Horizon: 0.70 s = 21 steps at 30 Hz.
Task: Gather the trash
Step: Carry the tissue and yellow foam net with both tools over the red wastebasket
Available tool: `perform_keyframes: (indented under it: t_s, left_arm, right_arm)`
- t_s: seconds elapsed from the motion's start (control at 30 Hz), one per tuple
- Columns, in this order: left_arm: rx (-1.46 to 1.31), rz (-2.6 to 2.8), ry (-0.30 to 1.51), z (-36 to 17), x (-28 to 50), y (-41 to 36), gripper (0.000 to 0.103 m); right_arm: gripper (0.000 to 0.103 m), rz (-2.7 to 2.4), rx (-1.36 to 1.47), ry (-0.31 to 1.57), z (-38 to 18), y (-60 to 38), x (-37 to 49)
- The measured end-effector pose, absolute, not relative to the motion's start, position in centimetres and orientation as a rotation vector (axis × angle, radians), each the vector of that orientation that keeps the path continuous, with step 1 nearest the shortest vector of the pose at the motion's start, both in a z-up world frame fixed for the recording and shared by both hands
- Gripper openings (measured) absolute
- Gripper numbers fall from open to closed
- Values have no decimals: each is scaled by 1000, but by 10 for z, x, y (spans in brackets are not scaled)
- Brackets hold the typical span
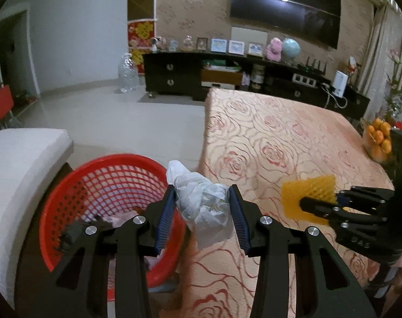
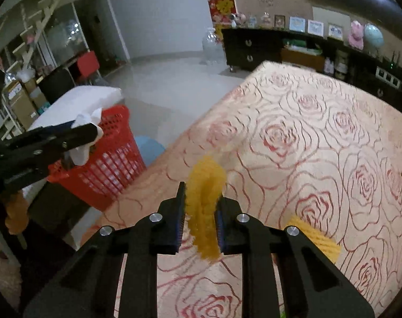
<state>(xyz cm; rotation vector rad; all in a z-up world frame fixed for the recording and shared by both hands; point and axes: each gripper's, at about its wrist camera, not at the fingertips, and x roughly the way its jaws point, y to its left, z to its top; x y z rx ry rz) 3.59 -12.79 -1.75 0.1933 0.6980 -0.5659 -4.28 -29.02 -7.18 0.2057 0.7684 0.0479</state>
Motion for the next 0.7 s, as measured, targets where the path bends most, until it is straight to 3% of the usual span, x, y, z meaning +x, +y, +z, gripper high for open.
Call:
perform_keyframes:
  t_s: [0.7]
  left_arm:
    - [101, -367, 678, -2, 73, -57, 39]
  right_arm:
    - [16, 217, 239, 687, -18, -227, 5]
